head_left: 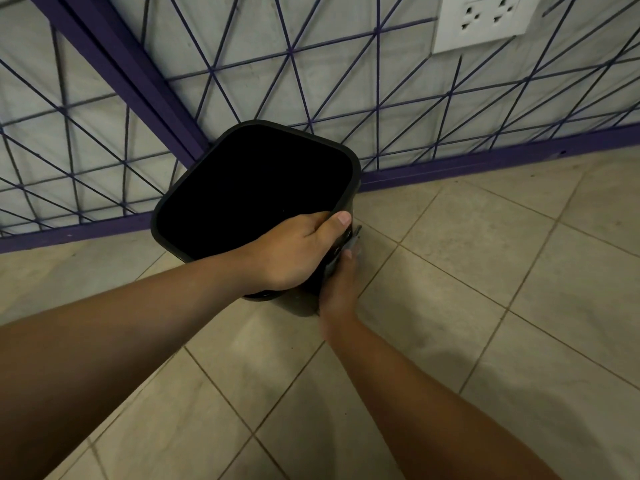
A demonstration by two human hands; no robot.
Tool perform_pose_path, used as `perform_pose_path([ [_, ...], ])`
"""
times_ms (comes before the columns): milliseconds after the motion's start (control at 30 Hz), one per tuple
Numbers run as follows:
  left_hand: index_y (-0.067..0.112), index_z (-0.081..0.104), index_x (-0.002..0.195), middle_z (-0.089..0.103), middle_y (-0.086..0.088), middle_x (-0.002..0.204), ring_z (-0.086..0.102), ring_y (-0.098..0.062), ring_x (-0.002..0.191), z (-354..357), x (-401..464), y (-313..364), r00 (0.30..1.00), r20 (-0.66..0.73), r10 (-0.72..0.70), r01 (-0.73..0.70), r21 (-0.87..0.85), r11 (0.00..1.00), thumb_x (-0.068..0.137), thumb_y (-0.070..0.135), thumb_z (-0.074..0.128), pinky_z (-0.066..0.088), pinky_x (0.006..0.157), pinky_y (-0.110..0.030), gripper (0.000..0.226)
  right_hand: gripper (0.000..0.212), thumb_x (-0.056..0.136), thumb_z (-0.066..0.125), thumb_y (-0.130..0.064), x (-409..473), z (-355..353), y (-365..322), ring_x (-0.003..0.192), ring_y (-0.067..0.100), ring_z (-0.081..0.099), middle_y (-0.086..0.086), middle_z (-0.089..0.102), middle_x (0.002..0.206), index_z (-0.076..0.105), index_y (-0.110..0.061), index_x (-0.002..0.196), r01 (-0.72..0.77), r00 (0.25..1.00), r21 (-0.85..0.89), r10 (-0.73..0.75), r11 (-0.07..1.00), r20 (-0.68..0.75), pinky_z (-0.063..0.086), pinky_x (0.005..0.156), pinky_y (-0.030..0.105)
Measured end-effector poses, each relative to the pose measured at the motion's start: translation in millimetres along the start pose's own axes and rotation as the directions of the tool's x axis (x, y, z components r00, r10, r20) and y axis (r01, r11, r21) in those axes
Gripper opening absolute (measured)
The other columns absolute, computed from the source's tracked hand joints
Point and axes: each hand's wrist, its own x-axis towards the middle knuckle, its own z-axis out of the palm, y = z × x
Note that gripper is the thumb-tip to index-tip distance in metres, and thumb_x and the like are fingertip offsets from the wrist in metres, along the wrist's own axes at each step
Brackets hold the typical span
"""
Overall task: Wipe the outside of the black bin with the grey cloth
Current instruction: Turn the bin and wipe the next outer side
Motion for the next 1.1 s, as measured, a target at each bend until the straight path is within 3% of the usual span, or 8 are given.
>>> perform_pose_path([
  [133, 0.022, 0.066, 0.115, 0.070, 0.006, 0.111, 0.061, -0.007, 0.111, -0.4, 0.9, -1.0, 1.000, -0.007, -0.007, 0.007, 0.031, 0.999, 0.104, 0.050, 0.032, 0.043, 0.107, -0.040, 0.046, 0.059, 0.110, 0.031, -0.050, -4.2, -2.1, 1.9, 0.153, 0.019, 0.039, 0.002, 0.044, 0.163, 0.034, -0.023, 0.163, 0.040, 0.999, 0.039, -0.040, 0.998, -0.001, 0.031, 0.129, 0.043],
  [267, 0.021, 0.067, 0.112, 0.071, 0.004, 0.106, 0.064, -0.005, 0.105, 0.2, 2.3, -0.5, 1.000, -0.003, -0.017, 0.017, 0.006, 1.000, 0.104, 0.049, 0.032, 0.047, 0.103, -0.039, 0.046, 0.090, 0.086, 0.040, -0.082, 16.5, 2.3, 8.9, 0.158, 0.017, 0.030, -0.003, 0.036, 0.169, 0.035, -0.034, 0.162, 0.062, 0.998, 0.021, -0.062, 0.998, -0.018, 0.024, 0.131, 0.048],
  [400, 0.022, 0.067, 0.109, 0.070, 0.005, 0.104, 0.063, -0.008, 0.106, -0.2, 2.4, -0.2, 1.000, -0.004, -0.016, 0.016, 0.030, 0.999, 0.104, 0.050, 0.031, 0.045, 0.104, -0.041, 0.046, 0.057, 0.110, 0.033, -0.051, 0.3, -2.4, 3.6, 0.150, 0.020, 0.043, 0.003, 0.049, 0.159, 0.041, -0.023, 0.160, 0.028, 1.000, 0.055, -0.028, 0.998, -0.014, 0.033, 0.128, 0.045],
  [633, 0.024, 0.066, 0.116, 0.071, 0.006, 0.110, 0.062, -0.005, 0.110, -0.3, 1.6, -0.2, 1.000, -0.001, -0.017, 0.017, 0.000, 1.000, 0.104, 0.051, 0.032, 0.045, 0.105, -0.039, 0.046, 0.071, 0.103, 0.036, -0.065, -8.5, 4.1, -10.7, 0.156, 0.019, 0.034, 0.000, 0.040, 0.166, 0.036, -0.026, 0.162, 0.116, 0.993, 0.033, -0.116, 0.993, 0.005, 0.028, 0.130, 0.047],
  [700, 0.025, 0.067, 0.111, 0.071, 0.006, 0.107, 0.063, -0.006, 0.108, -1.0, 1.5, -0.4, 1.000, 0.000, -0.023, 0.023, 0.007, 1.000, 0.103, 0.052, 0.031, 0.045, 0.104, -0.040, 0.046, 0.061, 0.109, 0.033, -0.056, 6.4, -2.9, 10.0, 0.151, 0.019, 0.043, 0.001, 0.048, 0.161, 0.039, -0.024, 0.161, 0.107, 0.994, 0.078, -0.109, 0.991, 0.026, 0.033, 0.128, 0.047],
  [800, 0.025, 0.067, 0.114, 0.071, 0.006, 0.108, 0.063, -0.003, 0.107, 0.1, 1.3, 2.4, 1.000, -0.004, -0.027, 0.027, 0.006, 1.000, 0.104, 0.050, 0.032, 0.046, 0.104, -0.036, 0.045, 0.073, 0.092, 0.042, -0.076, 31.4, -6.4, 13.3, 0.145, 0.021, 0.051, -0.001, 0.056, 0.154, 0.049, -0.037, 0.153, 0.016, 1.000, 0.070, -0.018, 0.997, 0.024, 0.036, 0.125, 0.053],
  [967, 0.023, 0.068, 0.112, 0.072, 0.006, 0.107, 0.063, -0.004, 0.108, -1.0, 0.6, 2.0, 1.000, 0.002, -0.014, 0.014, -0.002, 1.000, 0.104, 0.049, 0.032, 0.045, 0.104, -0.039, 0.045, 0.049, 0.115, 0.025, -0.035, -22.2, 2.4, -10.8, 0.143, 0.014, 0.049, 0.000, 0.053, 0.155, 0.038, -0.023, 0.161, 0.073, 0.997, 0.023, -0.073, 0.997, 0.006, 0.047, 0.114, 0.024],
  [1100, 0.020, 0.067, 0.113, 0.071, 0.002, 0.108, 0.064, -0.006, 0.106, 0.1, 1.6, 1.2, 1.000, -0.008, -0.028, 0.028, 0.007, 1.000, 0.103, 0.052, 0.031, 0.046, 0.104, -0.040, 0.049, 0.060, 0.106, 0.037, -0.057, 9.5, -2.1, -0.2, 0.146, 0.024, 0.049, 0.006, 0.054, 0.156, 0.045, -0.027, 0.157, 0.032, 0.999, 0.063, -0.031, 0.998, -0.008, 0.037, 0.125, 0.052],
])
